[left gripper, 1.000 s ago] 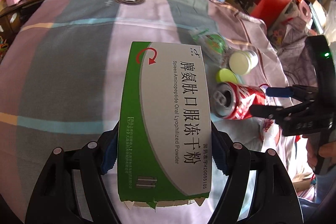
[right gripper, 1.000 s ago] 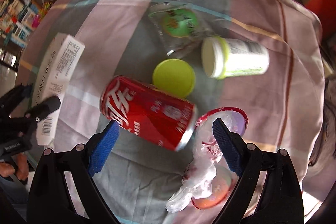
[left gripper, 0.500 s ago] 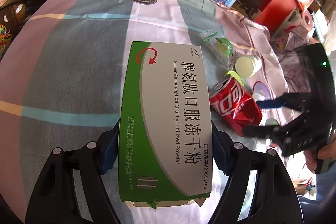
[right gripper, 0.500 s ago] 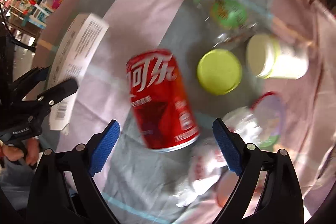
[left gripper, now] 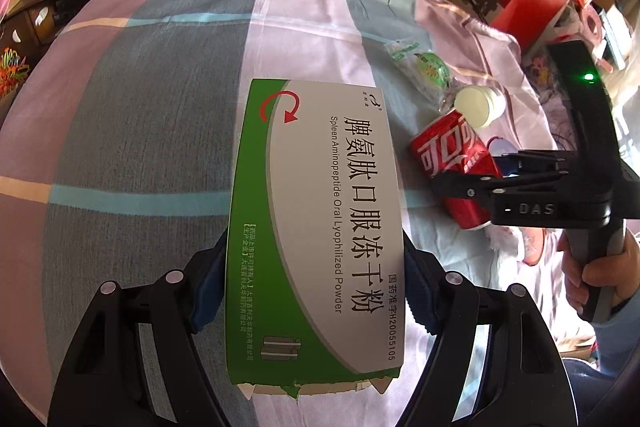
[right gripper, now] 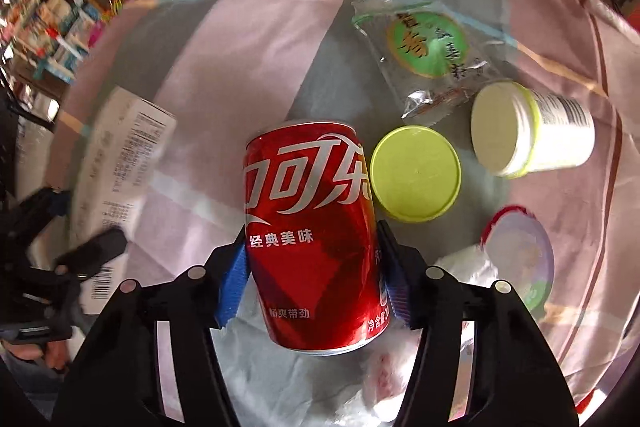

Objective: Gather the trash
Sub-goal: 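Lift box and can and carry them over the teal bin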

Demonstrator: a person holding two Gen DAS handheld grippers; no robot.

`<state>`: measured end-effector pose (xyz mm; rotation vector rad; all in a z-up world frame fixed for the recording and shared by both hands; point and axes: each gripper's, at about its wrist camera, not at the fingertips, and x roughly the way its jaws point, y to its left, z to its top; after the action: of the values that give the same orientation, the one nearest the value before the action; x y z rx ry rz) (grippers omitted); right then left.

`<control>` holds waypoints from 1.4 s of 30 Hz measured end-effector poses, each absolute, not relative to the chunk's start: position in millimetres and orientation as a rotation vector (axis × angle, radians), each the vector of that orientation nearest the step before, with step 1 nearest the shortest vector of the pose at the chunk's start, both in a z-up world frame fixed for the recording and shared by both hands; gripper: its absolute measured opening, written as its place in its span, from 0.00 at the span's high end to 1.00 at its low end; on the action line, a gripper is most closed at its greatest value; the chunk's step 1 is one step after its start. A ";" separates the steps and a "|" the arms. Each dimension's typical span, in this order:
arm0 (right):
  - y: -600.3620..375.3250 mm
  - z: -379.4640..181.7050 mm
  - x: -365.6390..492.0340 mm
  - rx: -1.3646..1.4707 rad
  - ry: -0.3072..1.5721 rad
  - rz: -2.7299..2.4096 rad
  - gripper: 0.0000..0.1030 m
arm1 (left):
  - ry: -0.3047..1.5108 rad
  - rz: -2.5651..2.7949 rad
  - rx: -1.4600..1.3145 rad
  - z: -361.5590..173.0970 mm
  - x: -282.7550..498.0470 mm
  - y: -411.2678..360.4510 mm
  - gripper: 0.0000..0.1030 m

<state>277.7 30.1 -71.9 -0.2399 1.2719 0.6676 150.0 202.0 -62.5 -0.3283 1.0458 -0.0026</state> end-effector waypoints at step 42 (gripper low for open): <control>-538.1 -29.5 81.3 0.668 0.879 -0.066 0.45 | 1.037 -0.774 0.359 -12.6 153.1 -301.8 0.27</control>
<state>81.3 -538.1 -29.5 0.6675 0.8786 -0.0659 153.1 -301.8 -12.6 0.3590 1.0371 -0.7739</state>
